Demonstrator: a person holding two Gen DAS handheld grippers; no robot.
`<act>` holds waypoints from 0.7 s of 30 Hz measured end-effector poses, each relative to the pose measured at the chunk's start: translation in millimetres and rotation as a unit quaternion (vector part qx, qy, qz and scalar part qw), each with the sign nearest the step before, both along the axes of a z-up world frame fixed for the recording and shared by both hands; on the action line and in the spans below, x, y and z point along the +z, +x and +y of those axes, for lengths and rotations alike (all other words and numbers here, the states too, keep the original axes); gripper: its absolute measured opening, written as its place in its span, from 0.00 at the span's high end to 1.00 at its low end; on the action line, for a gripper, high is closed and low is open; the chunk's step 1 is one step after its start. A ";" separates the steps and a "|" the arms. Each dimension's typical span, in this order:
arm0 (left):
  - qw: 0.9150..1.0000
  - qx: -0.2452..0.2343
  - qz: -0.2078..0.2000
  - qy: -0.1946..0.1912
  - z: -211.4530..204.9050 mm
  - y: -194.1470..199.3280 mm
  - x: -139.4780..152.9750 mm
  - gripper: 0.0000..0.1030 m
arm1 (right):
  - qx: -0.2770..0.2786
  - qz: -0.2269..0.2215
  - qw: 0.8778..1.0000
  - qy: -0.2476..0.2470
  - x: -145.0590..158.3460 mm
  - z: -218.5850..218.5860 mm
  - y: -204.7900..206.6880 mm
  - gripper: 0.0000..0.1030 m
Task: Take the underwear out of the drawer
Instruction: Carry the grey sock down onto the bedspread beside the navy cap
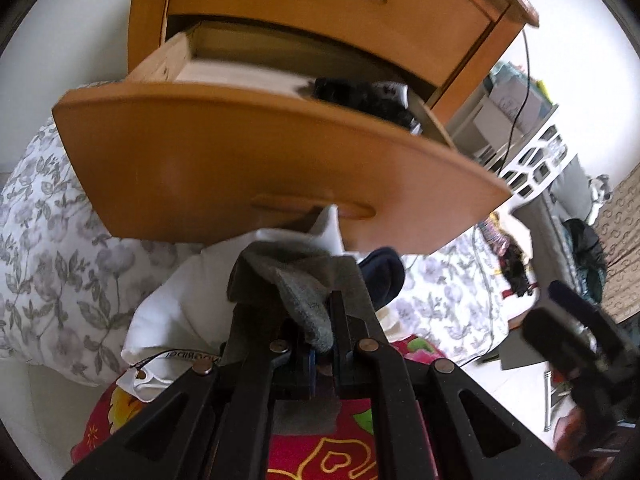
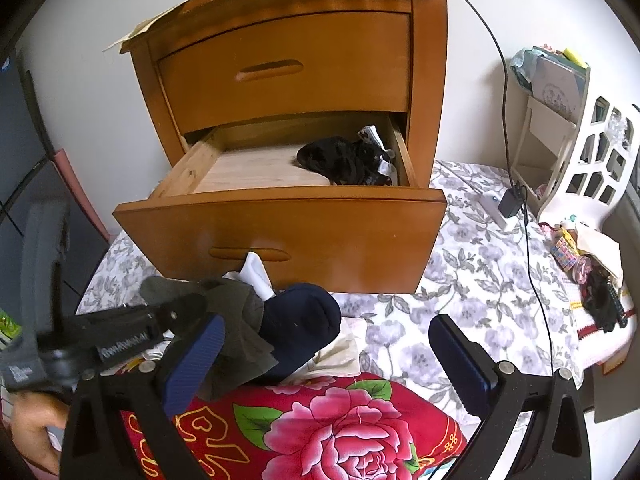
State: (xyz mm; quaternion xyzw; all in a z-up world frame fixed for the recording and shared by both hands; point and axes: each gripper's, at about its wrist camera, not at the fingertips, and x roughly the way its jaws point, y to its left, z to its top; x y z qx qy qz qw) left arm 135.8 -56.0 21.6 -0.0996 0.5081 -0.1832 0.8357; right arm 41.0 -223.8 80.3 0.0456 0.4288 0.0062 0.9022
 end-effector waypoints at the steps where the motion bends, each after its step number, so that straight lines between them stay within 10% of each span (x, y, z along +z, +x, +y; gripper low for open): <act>1: 1.000 0.000 0.003 0.003 -1.1 0.6 -2.7 0.95 | 0.000 0.001 1.000 0.000 -0.6 -0.1 0.3 0.00; 12: 0.999 0.000 0.023 0.035 -6.0 -3.6 -18.0 0.93 | -0.001 0.006 1.000 0.002 -4.6 -0.6 2.1 0.00; 21: 0.999 -0.001 -0.011 0.052 -7.1 -19.7 12.8 0.48 | -0.005 0.003 1.000 0.007 -6.0 -1.8 2.4 0.00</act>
